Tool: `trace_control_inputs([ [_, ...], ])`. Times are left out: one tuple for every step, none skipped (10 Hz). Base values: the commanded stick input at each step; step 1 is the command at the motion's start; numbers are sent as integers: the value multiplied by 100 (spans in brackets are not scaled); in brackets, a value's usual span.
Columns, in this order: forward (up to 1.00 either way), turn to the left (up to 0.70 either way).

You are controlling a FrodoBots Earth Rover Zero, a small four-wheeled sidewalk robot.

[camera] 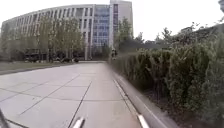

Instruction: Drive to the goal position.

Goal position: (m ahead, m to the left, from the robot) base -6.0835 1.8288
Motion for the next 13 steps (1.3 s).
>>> trace_control_inputs([
  [1, 0],
  [2, 0],
  [0, 0],
  [0, 0],
  [0, 0],
  [0, 0],
  [0, 0],
  [2, 0],
  [3, 0],
  [1, 0],
  [0, 0],
  [0, 0],
  [3, 0],
])
